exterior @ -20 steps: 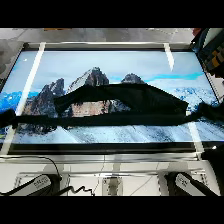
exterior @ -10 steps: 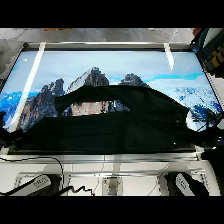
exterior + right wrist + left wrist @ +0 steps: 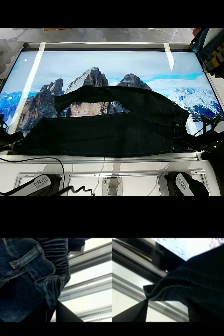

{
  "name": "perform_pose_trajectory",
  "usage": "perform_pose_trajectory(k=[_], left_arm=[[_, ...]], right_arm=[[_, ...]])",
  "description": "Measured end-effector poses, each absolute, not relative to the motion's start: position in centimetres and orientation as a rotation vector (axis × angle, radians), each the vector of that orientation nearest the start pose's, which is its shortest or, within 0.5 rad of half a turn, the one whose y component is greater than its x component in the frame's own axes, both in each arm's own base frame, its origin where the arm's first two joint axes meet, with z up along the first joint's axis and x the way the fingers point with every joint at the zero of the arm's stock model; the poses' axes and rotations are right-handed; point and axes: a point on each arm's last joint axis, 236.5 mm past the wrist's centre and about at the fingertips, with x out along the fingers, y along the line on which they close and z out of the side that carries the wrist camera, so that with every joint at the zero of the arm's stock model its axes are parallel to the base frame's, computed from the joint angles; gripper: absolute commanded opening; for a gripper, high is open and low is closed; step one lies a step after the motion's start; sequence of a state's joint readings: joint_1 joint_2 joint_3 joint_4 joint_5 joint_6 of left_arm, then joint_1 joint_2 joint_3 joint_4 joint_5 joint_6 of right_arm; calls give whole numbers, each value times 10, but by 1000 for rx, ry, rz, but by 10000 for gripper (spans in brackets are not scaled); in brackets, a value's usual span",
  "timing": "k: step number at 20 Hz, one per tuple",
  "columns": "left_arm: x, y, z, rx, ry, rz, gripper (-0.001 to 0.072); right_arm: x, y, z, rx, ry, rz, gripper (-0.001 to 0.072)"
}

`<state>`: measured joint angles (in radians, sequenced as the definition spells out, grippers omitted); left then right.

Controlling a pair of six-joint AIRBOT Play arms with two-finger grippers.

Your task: Fold the clothes and pants, and hang the long-sleeved shirts on hangers.

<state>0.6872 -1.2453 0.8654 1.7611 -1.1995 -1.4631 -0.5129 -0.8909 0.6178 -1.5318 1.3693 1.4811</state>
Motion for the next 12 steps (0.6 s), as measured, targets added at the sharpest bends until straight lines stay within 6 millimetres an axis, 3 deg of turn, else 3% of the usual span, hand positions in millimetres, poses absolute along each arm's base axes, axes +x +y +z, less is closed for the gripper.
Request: perform_pose_trajectory(k=[7, 12], left_arm=[[216, 230, -74, -253, 1497, 572, 554], [224, 221, -96, -147, 1554, 365, 553]], right_arm=[[166, -82, -56, 390, 1598, -295, 20], [172, -85, -56, 386, 1570, -299, 20]])
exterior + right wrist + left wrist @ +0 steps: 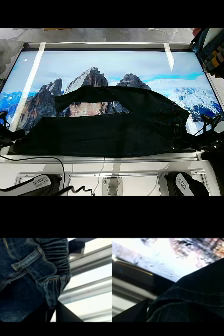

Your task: Fold the clothes and pants, and hang the long-sleeved shirts on hangers.

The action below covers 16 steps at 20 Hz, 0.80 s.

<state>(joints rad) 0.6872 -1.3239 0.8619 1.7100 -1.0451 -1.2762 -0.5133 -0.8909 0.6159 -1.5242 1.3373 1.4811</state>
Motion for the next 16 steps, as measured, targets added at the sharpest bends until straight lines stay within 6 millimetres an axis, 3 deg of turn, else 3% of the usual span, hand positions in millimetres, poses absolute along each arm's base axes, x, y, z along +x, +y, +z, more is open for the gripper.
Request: perform_pose_trajectory(k=[2, 3, 5, 10, 14, 15, 16], left_arm=[[232, 222, -103, -110, 1541, 317, 550], [237, 224, -105, -94, 1523, 307, 495], [249, 228, -107, -89, 1476, 310, 10], [263, 244, -105, -68, 1396, 355, 18], [245, 266, -103, -176, 1375, 500, 28], [241, 269, -103, -200, 1372, 523, 115], [236, 274, -102, -208, 1374, 547, 339]], right_arm=[[174, -85, -56, 387, 1562, -298, 20], [174, -85, -56, 388, 1560, -298, 20], [175, -85, -56, 390, 1555, -297, 20], [178, -81, -56, 408, 1546, -287, 20], [179, -81, -56, 410, 1542, -286, 21], [180, -80, -56, 414, 1540, -284, 28], [180, -80, -56, 417, 1538, -284, 130]])
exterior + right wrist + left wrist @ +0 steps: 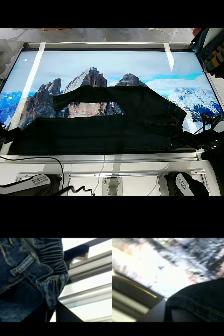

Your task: Fold the clothes and pants, and hang the long-sleeved shirts on hangers.

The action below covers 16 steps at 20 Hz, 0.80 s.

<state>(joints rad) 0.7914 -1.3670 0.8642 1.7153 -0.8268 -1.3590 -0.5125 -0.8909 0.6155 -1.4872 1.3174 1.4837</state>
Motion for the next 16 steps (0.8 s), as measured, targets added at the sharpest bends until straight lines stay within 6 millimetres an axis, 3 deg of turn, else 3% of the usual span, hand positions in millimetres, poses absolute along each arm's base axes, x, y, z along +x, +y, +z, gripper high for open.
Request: perform_pose_trajectory(k=[1, 2, 7, 12, 14, 16], left_arm=[[233, 278, -101, -214, 1371, 565, 571], [232, 278, -101, -225, 1370, 574, 676], [249, 279, -86, -210, 1338, 572, 672], [298, 278, -39, -119, 1219, 544, 671], [314, 272, -22, -85, 1180, 526, 672], [324, 264, -13, -64, 1168, 504, 671]], right_arm=[[180, -81, -56, 415, 1536, -292, 321], [180, -81, -56, 416, 1536, -295, 460], [199, -83, -41, 437, 1471, -291, 472], [248, -133, -5, 449, 1268, -406, 459], [256, -145, -9, 549, 1259, -400, 462], [257, -142, -28, 689, 1313, -309, 558]])
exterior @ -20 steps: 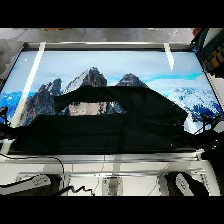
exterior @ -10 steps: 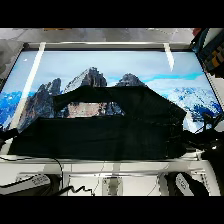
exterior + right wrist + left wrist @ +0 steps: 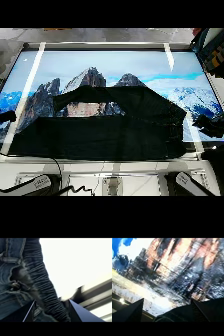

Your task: Fold the clothes and pants, and hang the long-sleeved shirts on hangers.

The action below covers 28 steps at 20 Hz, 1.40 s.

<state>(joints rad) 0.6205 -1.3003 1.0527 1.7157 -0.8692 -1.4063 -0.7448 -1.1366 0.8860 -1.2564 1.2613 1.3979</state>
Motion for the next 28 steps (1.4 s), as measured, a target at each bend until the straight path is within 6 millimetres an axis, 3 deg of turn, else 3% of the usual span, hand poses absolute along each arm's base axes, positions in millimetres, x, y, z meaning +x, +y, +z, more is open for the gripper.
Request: perform_pose_trajectory(k=[3, 10, 15, 23, 24, 25, 26, 27, 28], left_arm=[[331, 245, -11, -70, 1183, 464, 671], [367, 180, -10, -260, 1116, 321, 651], [384, 149, -7, -284, 1095, 248, 652], [402, 109, -4, -245, 1079, 160, 652], [404, 103, -4, -237, 1079, 147, 652], [408, 97, -4, -229, 1073, 134, 652], [410, 92, -5, -221, 1074, 121, 651], [413, 86, -7, -212, 1074, 108, 651], [416, 80, -9, -204, 1073, 96, 651]], right_arm=[[263, -131, -54, 852, 1352, -139, 631], [303, -105, -96, 967, 1302, 90, 630], [324, -69, -103, 978, 1285, 250, 618], [325, -27, -86, 948, 1268, 496, 617], [326, -26, -84, 950, 1263, 503, 552], [327, -25, -83, 950, 1258, 512, 354], [327, -24, -83, 947, 1258, 514, 97], [327, -25, -83, 945, 1256, 514, 20], [327, -24, -83, 943, 1255, 515, 20]])
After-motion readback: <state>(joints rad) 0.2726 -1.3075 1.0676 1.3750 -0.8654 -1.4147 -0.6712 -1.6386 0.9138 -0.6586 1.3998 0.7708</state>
